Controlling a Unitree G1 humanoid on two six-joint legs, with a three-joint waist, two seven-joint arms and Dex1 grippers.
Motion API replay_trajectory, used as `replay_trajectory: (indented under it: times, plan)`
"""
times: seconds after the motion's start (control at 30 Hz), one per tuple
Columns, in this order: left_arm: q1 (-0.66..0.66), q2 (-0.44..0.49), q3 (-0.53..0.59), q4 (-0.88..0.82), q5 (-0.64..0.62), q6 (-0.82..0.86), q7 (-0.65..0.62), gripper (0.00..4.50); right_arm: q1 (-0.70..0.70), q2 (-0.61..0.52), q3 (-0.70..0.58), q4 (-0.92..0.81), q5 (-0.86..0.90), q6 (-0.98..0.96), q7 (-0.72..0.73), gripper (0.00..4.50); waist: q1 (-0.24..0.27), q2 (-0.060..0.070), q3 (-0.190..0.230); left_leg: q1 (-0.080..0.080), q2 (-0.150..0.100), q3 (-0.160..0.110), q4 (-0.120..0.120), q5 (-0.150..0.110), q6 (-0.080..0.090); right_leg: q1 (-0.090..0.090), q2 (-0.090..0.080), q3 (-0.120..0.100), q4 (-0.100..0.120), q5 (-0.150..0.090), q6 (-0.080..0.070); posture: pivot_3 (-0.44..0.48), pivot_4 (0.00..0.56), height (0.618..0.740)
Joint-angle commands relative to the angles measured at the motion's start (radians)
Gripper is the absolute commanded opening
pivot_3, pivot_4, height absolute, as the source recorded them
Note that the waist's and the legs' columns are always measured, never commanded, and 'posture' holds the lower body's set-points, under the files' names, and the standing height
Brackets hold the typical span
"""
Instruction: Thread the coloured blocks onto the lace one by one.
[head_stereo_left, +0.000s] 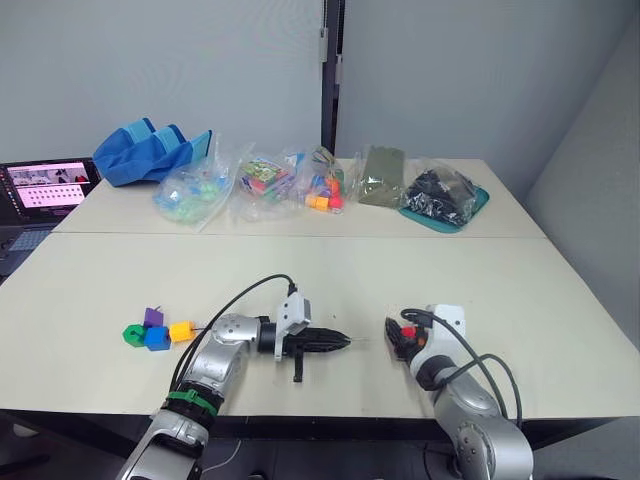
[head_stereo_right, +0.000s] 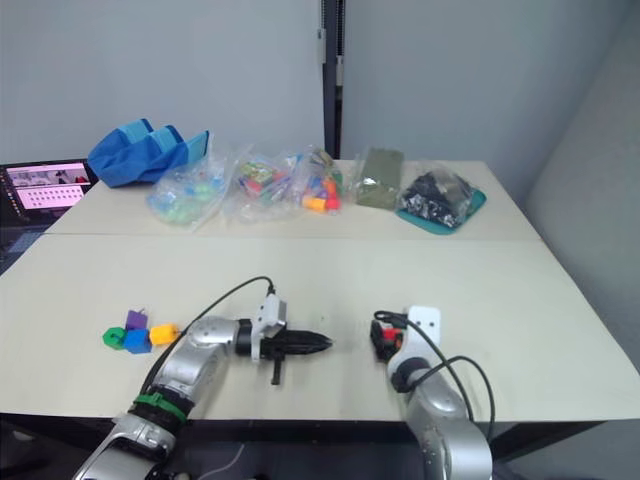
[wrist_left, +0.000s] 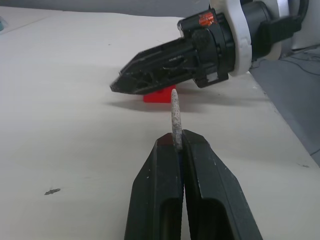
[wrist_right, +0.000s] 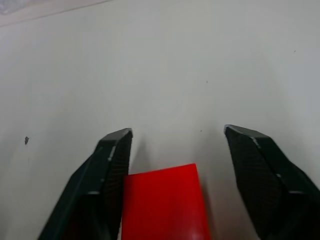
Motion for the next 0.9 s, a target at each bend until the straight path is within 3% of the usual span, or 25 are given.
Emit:
replay_trajectory:
  times: [0.03, 0.2, 0.4, 0.5, 0.63, 0.73, 0.9]
  plan:
    - [-0.020, -0.008, -0.003, 0.005, 0.009, -0.023, -0.013, 0.00, -0.027, 0.009, -0.099, -0.133, 0.128, 0.044, -0.001, 4.46, 0.000, 0.000, 0.000, 0.000, 0.000, 0.000, 0.000, 0.000, 0.000, 0.000, 0.000, 0.000, 0.000, 0.000, 0.000, 0.000, 0.150, 0.740]
    - [-0.019, -0.009, 0.002, 0.013, 0.016, -0.026, -0.018, 0.00, -0.095, -0.114, -0.254, -0.198, 0.337, 0.198, 0.050, 4.46, 0.001, 0.000, 0.000, 0.000, 0.000, 0.000, 0.000, 0.000, 0.000, 0.000, 0.000, 0.000, 0.000, 0.000, 0.000, 0.000, 0.150, 0.740]
    - [-0.006, -0.018, 0.005, 0.004, 0.030, -0.036, 0.006, 0.00, -0.264, -0.528, -0.289, -0.029, 0.484, 0.339, 0.323, 4.46, 0.000, 0.000, 0.000, 0.000, 0.000, 0.000, 0.001, 0.000, 0.000, 0.001, 0.000, 0.000, 0.000, 0.000, 0.000, 0.000, 0.150, 0.740]
    - [0.008, -0.018, 0.005, -0.018, 0.034, -0.034, 0.019, 0.00, -0.303, -0.782, -0.136, 0.035, 0.450, 0.292, 0.585, 4.46, 0.000, 0.001, 0.000, 0.000, 0.000, 0.000, 0.001, -0.001, 0.001, 0.001, 0.000, 0.000, -0.001, 0.000, 0.000, 0.000, 0.150, 0.740]
    - [0.032, -0.012, 0.003, -0.053, 0.037, -0.028, 0.037, 0.00, -0.334, -1.036, 0.134, 0.108, 0.239, -0.002, 0.909, 4.46, -0.002, 0.002, 0.002, 0.000, -0.001, 0.000, 0.002, -0.001, 0.002, 0.001, 0.000, 0.001, -0.002, -0.001, 0.001, 0.000, 0.150, 0.740]
    - [0.047, -0.018, 0.001, -0.090, 0.029, 0.005, 0.058, 0.00, -0.380, -1.082, 0.279, 0.185, 0.109, -0.187, 1.062, 4.46, -0.001, 0.002, 0.002, 0.000, -0.001, 0.000, 0.003, -0.001, 0.002, 0.001, 0.000, 0.001, -0.002, -0.002, 0.004, 0.000, 0.150, 0.740]
    - [0.063, -0.021, -0.009, -0.136, 0.033, 0.034, 0.081, 0.00, -0.509, -1.025, 0.411, 0.384, -0.067, -0.409, 1.163, 4.46, 0.000, 0.002, 0.002, 0.000, -0.001, 0.001, 0.003, 0.000, 0.001, 0.001, 0.000, 0.001, -0.002, -0.002, 0.005, 0.000, 0.150, 0.740]
